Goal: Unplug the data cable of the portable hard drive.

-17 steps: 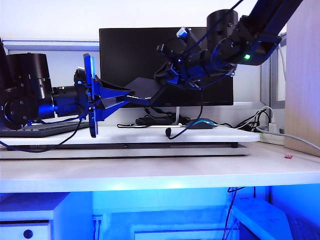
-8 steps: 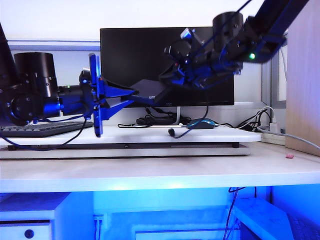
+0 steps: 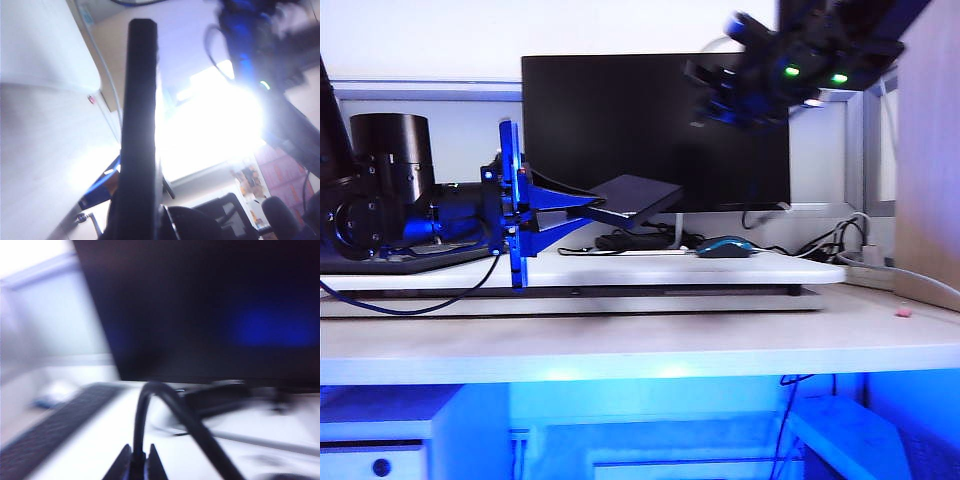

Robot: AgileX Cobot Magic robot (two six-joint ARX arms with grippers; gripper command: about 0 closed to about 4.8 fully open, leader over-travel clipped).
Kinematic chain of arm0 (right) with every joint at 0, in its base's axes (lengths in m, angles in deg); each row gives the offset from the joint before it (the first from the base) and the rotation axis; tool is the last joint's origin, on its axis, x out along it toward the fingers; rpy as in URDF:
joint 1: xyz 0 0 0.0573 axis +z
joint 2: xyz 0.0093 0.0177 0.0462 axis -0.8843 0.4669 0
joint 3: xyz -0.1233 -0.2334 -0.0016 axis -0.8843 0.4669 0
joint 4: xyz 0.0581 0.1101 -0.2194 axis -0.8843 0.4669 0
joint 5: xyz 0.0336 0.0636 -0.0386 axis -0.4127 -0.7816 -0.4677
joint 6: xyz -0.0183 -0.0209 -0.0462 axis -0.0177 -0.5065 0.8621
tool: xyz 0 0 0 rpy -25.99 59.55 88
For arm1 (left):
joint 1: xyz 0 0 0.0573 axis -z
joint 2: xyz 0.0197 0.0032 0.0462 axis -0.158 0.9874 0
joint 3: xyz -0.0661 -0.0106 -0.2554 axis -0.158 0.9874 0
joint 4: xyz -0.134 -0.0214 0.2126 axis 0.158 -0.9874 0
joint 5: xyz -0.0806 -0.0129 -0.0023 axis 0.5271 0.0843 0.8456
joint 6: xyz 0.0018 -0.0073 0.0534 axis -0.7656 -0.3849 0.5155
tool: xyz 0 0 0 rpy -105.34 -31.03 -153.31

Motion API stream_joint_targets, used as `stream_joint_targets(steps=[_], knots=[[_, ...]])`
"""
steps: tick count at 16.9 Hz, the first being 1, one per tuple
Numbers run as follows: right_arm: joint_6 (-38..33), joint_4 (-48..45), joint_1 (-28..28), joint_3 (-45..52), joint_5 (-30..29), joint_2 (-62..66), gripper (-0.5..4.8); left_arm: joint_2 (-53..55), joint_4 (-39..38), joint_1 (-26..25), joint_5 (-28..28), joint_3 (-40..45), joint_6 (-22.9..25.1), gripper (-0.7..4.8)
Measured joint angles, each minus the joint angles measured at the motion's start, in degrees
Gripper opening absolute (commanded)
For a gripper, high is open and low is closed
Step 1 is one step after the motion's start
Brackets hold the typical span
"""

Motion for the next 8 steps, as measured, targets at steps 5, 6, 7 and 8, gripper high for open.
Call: stream_joint_targets(steps=[5, 6, 7, 8], knots=[[0.3, 0.0, -3.0, -0.1, 0.7, 0.0, -0.05, 0.0, 0.0, -0.3, -2.9, 0.0, 1.2, -0.05], [0.3, 0.0, -3.5, -0.1, 0.6, 0.0, -0.05, 0.0, -0.2, -0.8, -6.5, 0.0, 2.3, -0.05], [0.3, 0.0, -4.0, -0.2, 0.7, 0.6, -0.05, 0.0, -1.7, -1.4, -12.1, 0.0, 3.4, -0.05], [0.3, 0.1, -4.1, -0.2, 0.7, 1.4, -0.05, 0.0, -4.1, -1.6, -15.8, -0.2, 4.4, -0.05]])
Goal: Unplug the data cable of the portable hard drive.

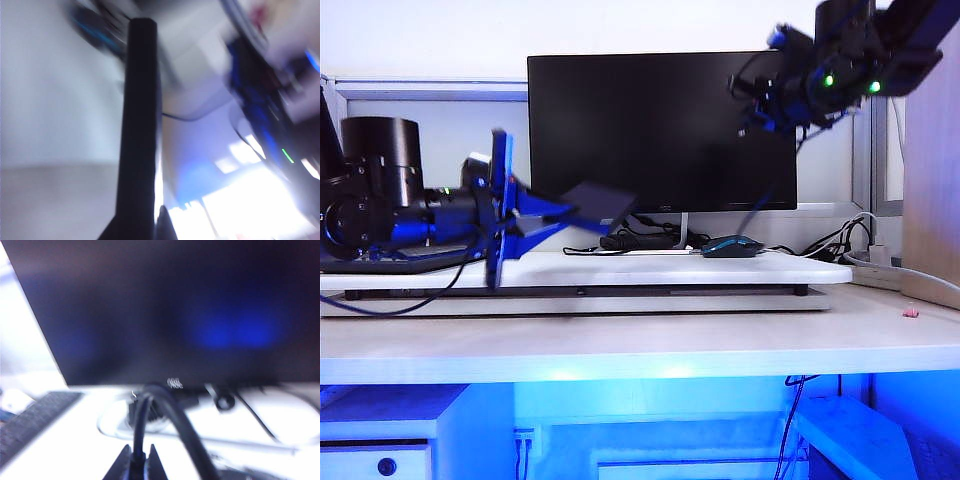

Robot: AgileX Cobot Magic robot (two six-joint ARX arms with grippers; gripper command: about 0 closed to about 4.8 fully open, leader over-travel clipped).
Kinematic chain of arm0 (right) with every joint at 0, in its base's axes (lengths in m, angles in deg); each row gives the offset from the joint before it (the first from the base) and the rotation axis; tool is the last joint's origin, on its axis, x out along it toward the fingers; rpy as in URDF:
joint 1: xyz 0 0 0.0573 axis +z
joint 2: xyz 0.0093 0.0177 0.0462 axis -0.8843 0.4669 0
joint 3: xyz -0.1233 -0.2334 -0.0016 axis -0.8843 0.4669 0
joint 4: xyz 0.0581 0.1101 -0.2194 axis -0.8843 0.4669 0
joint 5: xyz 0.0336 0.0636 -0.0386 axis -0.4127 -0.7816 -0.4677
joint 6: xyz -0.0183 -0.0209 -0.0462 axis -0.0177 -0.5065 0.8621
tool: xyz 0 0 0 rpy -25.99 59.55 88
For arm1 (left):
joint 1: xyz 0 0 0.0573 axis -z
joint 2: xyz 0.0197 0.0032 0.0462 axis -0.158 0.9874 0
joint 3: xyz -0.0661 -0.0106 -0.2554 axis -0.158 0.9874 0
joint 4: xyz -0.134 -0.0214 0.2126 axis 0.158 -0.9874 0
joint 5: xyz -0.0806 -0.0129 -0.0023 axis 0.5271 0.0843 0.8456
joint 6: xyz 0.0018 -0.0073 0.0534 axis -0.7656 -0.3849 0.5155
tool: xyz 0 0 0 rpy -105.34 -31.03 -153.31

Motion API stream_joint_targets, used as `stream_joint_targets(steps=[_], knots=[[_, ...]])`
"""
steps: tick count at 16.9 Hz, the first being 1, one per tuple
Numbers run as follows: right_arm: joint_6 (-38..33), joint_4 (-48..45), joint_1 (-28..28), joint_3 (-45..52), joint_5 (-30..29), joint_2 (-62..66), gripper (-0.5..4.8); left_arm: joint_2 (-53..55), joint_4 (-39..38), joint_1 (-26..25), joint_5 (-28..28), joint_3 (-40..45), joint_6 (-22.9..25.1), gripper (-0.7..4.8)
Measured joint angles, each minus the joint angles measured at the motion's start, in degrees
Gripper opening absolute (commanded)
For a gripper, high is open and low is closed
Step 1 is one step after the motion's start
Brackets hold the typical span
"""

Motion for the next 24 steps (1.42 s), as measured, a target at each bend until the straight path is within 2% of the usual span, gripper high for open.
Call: stream_joint_targets(steps=[3, 7, 8, 9, 11, 12, 13, 17, 19, 20, 22, 24], knots=[[0.0, 1.3, 0.1, 0.1, -1.6, 3.3, -0.05, 0.0, -8.9, -1.6, -6.9, -2.1, 4.6, -0.05], [-0.1, 4.5, 0.4, 0.1, -2.6, 4.7, 0.06, 0.0, -19.2, -2.1, -16.8, -7.2, 5.7, -0.05], [0.0, 5.0, 0.5, 0.1, -2.6, 4.7, 0.98, 0.0, -20.9, -2.1, -19.0, -7.7, 5.7, -0.03], [0.0, 5.9, 0.5, 0.1, -2.6, 4.7, 1.47, 0.0, -23.1, -2.2, -20.8, -8.4, 5.7, 0.25], [-0.2, 6.8, 0.5, 0.1, -2.5, 4.7, 1.55, 0.0, -25.6, -2.2, -21.8, -9.6, 5.7, 0.89], [-0.1, 7.6, 0.5, 0.1, -2.5, 4.7, 1.87, 0.0, -25.6, -2.4, -22.3, -10.0, 5.8, 1.01], [-0.1, 8.0, 0.5, 0.1, -2.5, 4.7, 2.47, 0.0, -25.6, -2.4, -22.6, -10.1, 5.8, 1.17], [-0.4, 8.5, 0.5, 0.1, -2.4, 4.8, 2.71, 0.0, -26.0, -2.4, -22.8, -12.0, 5.8, 1.28], [-2.0, 9.1, 0.5, 0.1, -2.4, 4.7, 2.75, 0.0, -26.0, -2.4, -22.8, -12.3, 5.8, 2.05], [-2.4, 9.6, 0.5, 0.1, -2.4, 4.7, 2.76, 0.0, -26.1, -2.4, -22.7, -12.5, 5.7, 3.24], [-3.0, 13.1, 0.5, 0.1, -2.4, 4.7, 2.89, 0.0, -26.4, -2.4, -21.7, -12.8, 5.7, 4.45], [-3.1, 15.2, 0.5, 0.1, -2.6, 5.2, 2.99, -0.1, -27.6, -2.4, -21.2, -12.8, 5.8, 4.49]])
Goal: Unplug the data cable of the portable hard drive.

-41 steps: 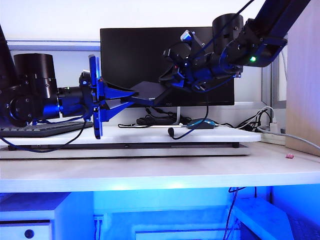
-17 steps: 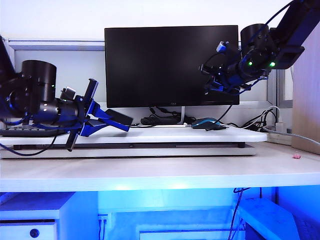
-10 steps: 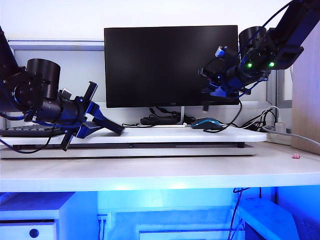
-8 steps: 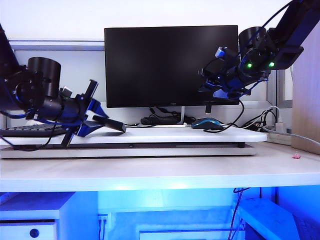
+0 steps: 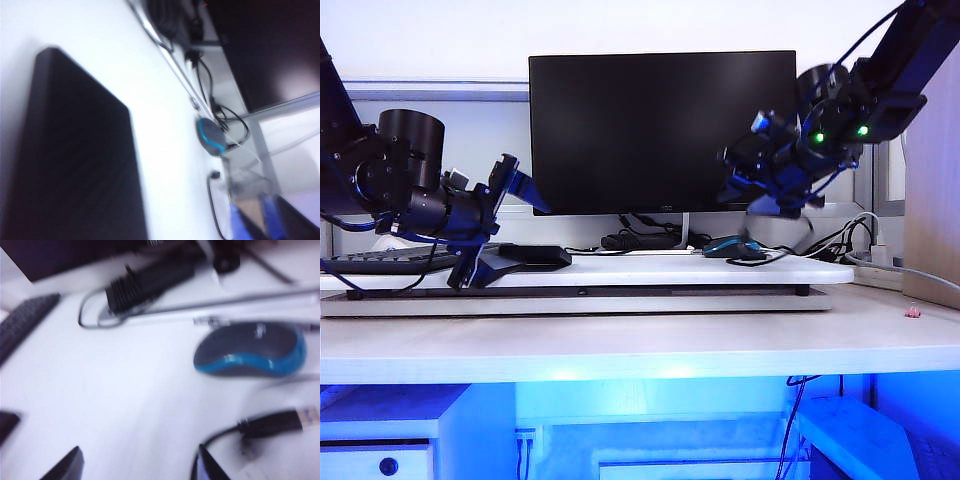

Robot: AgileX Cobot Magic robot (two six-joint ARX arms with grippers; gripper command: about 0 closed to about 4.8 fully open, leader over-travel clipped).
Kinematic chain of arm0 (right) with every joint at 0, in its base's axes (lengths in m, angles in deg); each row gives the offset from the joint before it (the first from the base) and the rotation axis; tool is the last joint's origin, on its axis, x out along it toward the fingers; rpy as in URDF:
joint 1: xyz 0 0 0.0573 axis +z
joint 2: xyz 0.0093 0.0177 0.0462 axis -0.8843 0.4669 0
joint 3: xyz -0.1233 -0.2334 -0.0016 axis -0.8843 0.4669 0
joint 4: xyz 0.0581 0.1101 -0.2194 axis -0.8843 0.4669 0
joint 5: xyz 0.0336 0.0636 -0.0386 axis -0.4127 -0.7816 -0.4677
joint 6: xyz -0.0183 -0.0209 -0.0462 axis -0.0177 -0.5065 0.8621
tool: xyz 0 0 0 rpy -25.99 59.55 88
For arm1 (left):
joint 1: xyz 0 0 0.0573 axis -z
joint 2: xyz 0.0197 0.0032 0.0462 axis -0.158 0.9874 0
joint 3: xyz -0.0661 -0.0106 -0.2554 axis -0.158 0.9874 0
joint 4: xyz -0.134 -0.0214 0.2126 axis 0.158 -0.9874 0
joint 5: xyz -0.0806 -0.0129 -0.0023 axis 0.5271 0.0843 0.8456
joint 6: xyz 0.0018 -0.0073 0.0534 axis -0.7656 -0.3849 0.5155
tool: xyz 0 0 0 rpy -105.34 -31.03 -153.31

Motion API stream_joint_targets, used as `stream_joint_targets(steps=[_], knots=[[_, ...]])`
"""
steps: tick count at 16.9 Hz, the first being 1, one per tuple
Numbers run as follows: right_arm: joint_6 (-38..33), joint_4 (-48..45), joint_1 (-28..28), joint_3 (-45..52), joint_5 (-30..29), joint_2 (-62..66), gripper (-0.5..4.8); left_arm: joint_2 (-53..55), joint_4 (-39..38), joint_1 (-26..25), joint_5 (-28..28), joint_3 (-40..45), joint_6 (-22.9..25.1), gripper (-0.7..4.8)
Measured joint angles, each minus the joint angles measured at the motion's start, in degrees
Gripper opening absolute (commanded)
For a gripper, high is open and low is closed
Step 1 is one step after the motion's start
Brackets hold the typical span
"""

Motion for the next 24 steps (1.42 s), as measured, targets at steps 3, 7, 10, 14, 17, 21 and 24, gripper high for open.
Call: stream_joint_targets(steps=[3, 7, 10, 14, 17, 21, 24], knots=[[-0.9, 1.7, 0.0, 0.0, 0.0, 0.2, 3.77, -0.3, -1.9, 0.0, 0.2, -0.1, 0.0, 4.50], [-4.0, 6.6, 0.0, 0.0, -2.8, 0.2, 3.81, -0.5, -3.1, 0.0, 3.3, -0.2, -0.2, 4.79], [-7.8, 7.6, 0.0, 0.0, -6.1, 0.2, 4.39, -0.4, -3.8, 0.0, 7.6, -0.2, -0.3, 4.79], [-10.2, 8.2, 0.0, 0.0, -7.4, 0.2, 4.63, -0.4, -4.2, 0.0, 9.2, -0.2, -0.4, 4.79], [-12.9, 11.4, 0.0, 0.0, -9.9, 0.2, 4.63, -0.4, -5.0, 0.0, 13.4, -0.2, -5.7, 4.79], [-16.0, 11.6, 0.1, 0.0, -12.7, 0.2, 4.77, -0.4, -6.1, 0.0, 18.6, -0.1, -10.3, 4.79], [-17.1, 8.3, 0.0, 0.0, -13.5, 0.2, 4.77, -0.1, -1.3, -0.2, 17.3, 0.0, -10.7, 4.79]])
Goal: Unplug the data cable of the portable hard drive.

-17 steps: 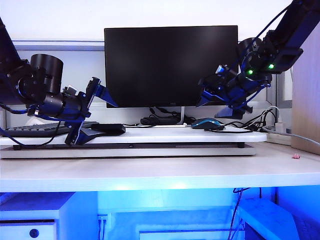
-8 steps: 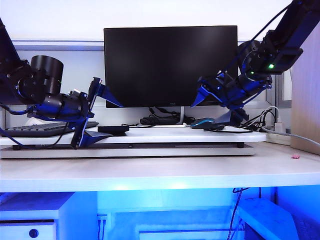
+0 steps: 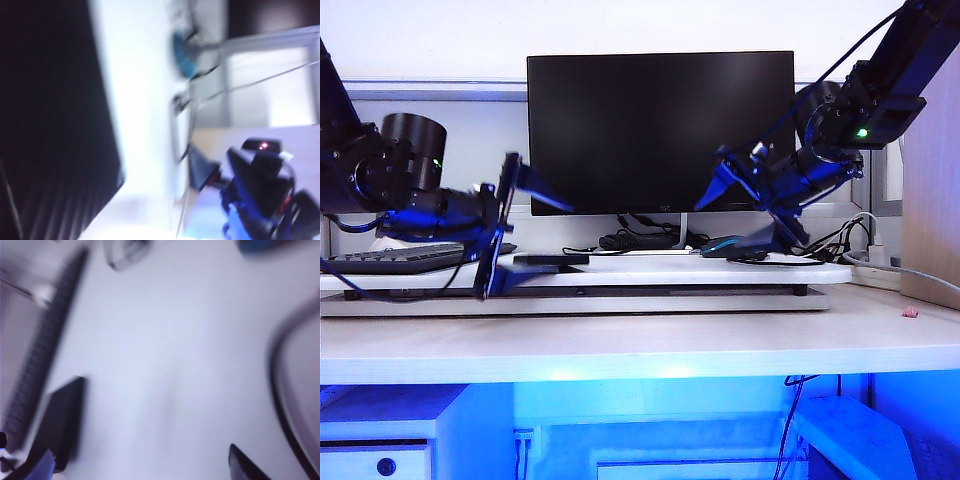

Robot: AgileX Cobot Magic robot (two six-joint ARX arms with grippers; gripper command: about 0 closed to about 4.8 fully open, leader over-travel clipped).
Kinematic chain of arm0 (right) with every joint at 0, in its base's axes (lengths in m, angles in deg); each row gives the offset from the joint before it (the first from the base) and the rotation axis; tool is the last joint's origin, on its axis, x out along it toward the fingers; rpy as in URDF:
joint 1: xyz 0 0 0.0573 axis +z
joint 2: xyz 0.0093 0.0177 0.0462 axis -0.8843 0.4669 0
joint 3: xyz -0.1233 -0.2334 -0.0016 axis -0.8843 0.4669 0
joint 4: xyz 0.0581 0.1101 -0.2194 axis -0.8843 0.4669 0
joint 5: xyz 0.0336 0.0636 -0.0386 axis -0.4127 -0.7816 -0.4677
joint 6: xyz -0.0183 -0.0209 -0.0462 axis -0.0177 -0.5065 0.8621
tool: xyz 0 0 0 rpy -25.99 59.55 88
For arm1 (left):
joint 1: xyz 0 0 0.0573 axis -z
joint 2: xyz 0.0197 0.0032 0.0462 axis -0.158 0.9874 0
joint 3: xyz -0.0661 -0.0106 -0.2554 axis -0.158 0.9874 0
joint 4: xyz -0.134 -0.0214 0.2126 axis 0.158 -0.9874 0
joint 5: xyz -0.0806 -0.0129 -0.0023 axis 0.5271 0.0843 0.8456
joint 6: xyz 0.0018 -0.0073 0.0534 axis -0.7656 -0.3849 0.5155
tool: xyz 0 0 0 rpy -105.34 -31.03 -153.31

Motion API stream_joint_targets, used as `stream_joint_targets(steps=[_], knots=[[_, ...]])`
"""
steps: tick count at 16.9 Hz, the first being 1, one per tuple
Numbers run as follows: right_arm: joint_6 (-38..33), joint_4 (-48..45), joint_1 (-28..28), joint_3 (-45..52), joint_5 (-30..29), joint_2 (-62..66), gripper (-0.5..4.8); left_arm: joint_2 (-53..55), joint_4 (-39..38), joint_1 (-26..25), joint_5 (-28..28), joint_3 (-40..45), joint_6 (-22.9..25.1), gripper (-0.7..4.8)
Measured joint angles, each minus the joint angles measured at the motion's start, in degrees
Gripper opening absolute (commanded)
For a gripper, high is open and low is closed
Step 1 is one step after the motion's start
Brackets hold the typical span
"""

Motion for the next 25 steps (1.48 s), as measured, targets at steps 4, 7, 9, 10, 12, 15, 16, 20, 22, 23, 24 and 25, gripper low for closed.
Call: stream_joint_targets(steps=[4, 7, 9, 10, 12, 15, 16, 20, 22, 23, 24, 25], knots=[[-2.5, -2.7, 0.0, -0.9, -0.6, 0.0, 4.76, 0.0, 2.5, -2.0, -3.3, -5.4, -6.2, 4.79], [-2.7, -1.6, -0.1, -0.9, -1.3, -0.1, 4.77, 0.0, -1.6, -2.6, -0.2, -8.3, -7.5, 4.79], [-2.8, 1.4, 0.0, -1.2, -1.5, -0.1, 4.76, 0.0, -6.4, -2.2, 1.0, -8.6, -7.5, 4.79], [-2.8, 2.4, 0.0, -1.3, -1.7, 0.0, 4.76, 0.0, -9.0, -2.2, 2.2, -8.6, -7.6, 4.79], [-2.8, 2.4, 0.0, -1.4, -1.9, 0.0, 4.76, 0.1, -11.1, -2.2, 3.9, -8.5, -6.6, 4.79], [-2.5, -0.8, -0.1, -1.3, -2.8, 0.0, 4.77, 0.0, -5.8, -2.2, 5.4, -8.5, 5.2, 4.79], [-2.4, -3.1, -0.1, -1.3, -2.8, 0.0, 4.77, -0.2, -3.6, -2.2, 5.2, -8.7, 8.8, 4.79], [5.6, -6.2, -0.4, -1.3, -1.0, -1.2, 4.77, -1.9, -2.7, -2.1, 1.1, -8.7, 22.5, 4.44], [12.5, -6.2, -0.4, -1.3, 1.8, -2.1, 4.76, -3.1, -3.8, -2.1, -0.6, -8.7, 34.4, 3.99], [15.1, -6.2, -0.4, -1.3, 3.4, -2.2, 4.76, -4.0, -5.0, -2.1, -1.2, -8.7, 39.4, 3.98], [17.2, -6.2, -0.5, -1.3, 5.0, -2.3, 4.76, -5.4, -7.7, -2.0, -2.8, -8.7, 46.4, 3.98], [18.3, -5.7, -0.5, -1.3, 6.7, -2.4, 4.76, -6.5, -10.1, -1.9, -4.7, -8.7, 51.3, 3.98]])
